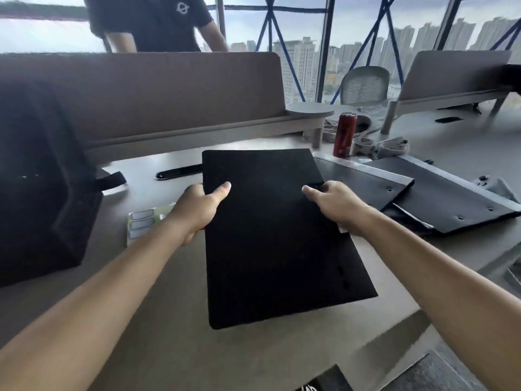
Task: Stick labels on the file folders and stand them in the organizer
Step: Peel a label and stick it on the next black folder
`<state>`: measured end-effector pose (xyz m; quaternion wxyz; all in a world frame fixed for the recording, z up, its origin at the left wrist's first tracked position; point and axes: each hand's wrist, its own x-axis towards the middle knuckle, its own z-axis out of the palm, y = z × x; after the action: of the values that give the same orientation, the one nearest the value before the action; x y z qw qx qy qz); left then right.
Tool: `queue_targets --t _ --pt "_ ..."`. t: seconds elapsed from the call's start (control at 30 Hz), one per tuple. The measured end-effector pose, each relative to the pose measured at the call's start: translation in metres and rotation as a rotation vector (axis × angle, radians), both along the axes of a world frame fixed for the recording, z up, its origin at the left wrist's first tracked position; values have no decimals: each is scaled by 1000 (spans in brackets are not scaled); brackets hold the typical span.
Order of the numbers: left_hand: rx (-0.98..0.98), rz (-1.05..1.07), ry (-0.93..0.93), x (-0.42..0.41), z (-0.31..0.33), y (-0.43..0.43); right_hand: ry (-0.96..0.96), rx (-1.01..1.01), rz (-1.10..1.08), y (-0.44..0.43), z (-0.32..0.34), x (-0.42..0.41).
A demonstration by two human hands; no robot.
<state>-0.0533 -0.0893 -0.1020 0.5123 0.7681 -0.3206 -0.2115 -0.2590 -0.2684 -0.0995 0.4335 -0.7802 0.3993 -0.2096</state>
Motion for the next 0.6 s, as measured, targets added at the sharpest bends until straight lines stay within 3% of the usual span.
queue_targets --t 0.13,0.33,0.47,0.6 --pt "223 233 -278 17 -18 61 131 -54 185 40 -20 43" --pt "550 240 -367 38 -34 153 480 -190 401 88 -26 79" --pt "564 261 -452 47 -35 172 594 -283 428 93 -22 91" --pt "606 171 -527 59 -37 173 741 -183 461 89 -8 99"
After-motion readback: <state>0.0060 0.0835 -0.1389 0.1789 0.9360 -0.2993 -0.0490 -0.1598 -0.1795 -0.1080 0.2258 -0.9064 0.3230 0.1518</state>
